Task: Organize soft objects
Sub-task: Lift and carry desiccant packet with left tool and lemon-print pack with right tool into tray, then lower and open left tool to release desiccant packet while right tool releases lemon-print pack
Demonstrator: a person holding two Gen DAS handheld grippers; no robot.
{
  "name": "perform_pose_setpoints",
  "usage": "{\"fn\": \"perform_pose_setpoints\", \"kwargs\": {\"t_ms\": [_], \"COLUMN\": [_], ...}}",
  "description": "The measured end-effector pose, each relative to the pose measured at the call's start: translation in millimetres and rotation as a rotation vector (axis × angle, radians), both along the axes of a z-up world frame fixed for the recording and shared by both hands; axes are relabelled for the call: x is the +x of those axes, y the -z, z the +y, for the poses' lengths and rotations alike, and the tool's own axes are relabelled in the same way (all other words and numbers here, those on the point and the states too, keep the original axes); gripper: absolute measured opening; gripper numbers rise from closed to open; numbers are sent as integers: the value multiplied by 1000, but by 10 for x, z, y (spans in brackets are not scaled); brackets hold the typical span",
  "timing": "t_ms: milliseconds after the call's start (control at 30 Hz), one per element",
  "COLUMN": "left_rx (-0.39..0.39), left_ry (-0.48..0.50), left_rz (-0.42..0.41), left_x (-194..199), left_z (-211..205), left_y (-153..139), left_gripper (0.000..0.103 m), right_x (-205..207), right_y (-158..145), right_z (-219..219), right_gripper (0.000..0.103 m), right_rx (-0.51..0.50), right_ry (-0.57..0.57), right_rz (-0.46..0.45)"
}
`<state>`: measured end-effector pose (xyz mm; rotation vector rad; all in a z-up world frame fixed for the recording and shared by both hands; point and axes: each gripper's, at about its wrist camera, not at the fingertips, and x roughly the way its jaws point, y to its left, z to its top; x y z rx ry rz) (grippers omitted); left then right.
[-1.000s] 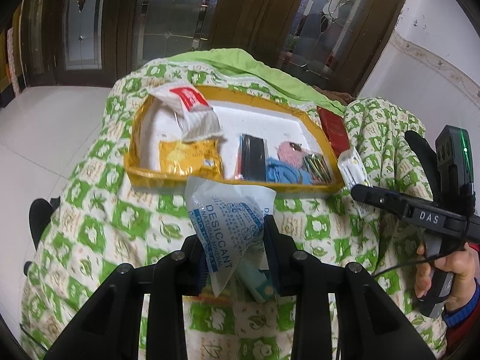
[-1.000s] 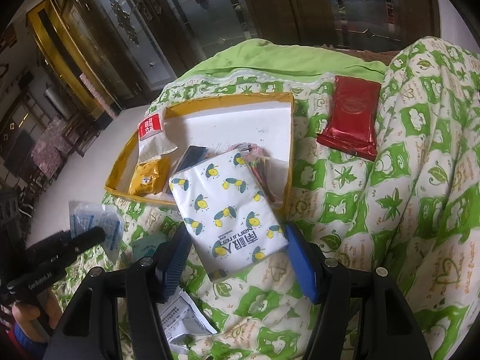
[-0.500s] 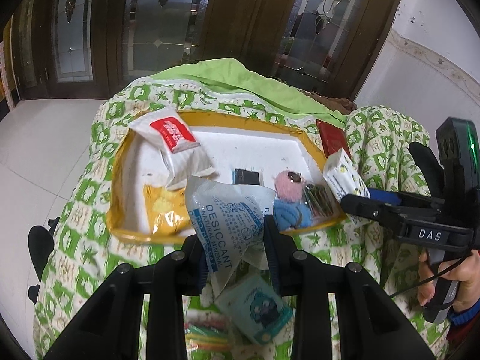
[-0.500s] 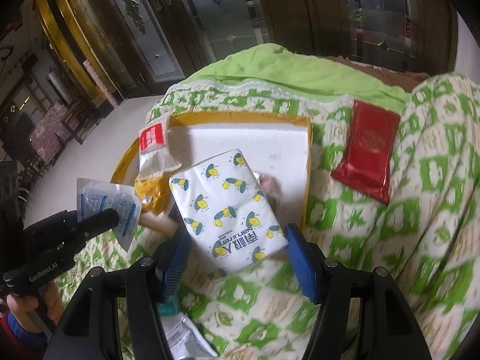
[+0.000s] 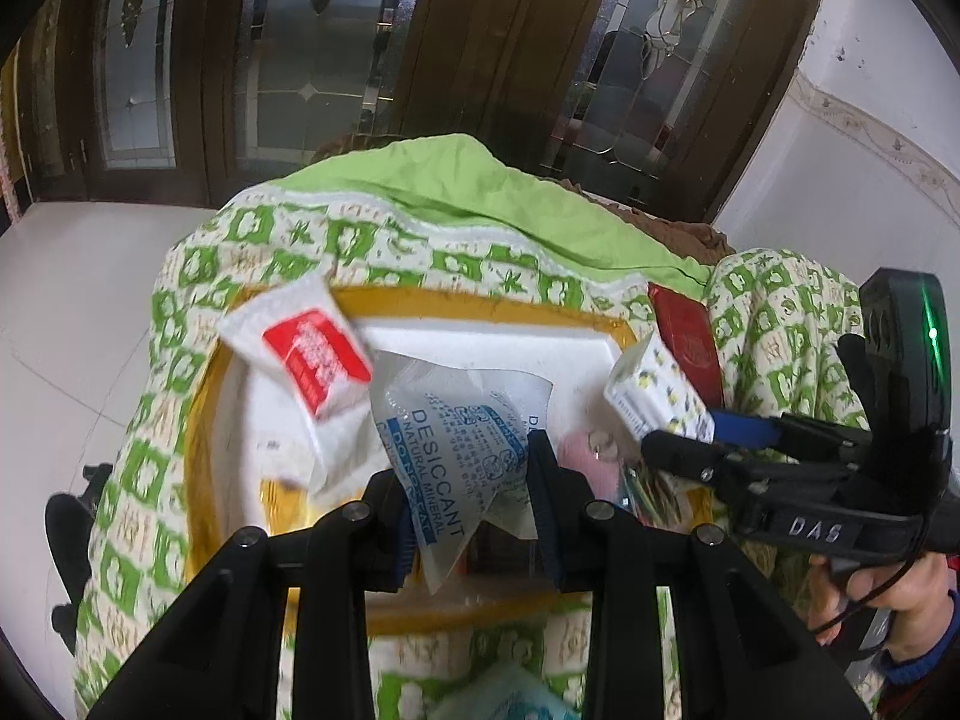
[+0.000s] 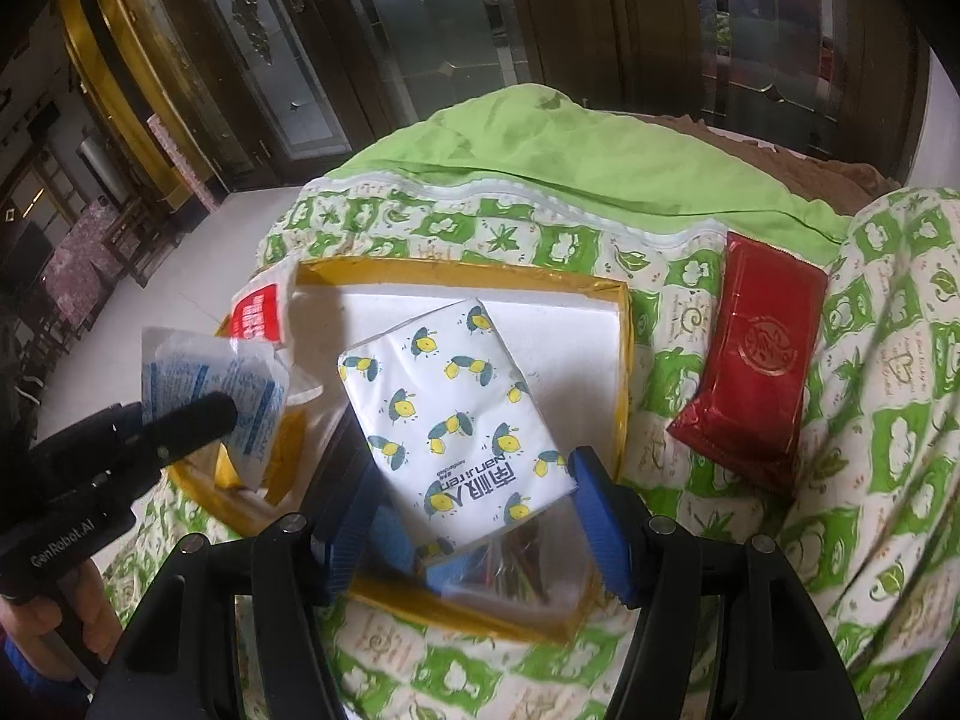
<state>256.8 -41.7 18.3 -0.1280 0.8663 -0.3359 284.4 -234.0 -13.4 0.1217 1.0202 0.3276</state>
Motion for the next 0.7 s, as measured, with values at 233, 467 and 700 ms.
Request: {"fn": "perform_pose_setpoints", "kwargs": {"t_ms": [233,467,700], "left_rx": [6,16,26], "left_ry": [21,14,-10], "left_rz": [0,18,50], "left_x": [243,433,606], "left_z": [-165,-259,-254], "left_y": [17,124,248], "left_gripper": [31,31,31], "right_x": [199,344,443], "right_y": [112,159,218], "right_z": [-85,-119,-92], "right_gripper": [68,68,68], "right_rx": [14,26,34], "right_ry": [33,52,47], "right_rz": [32,44,59]}}
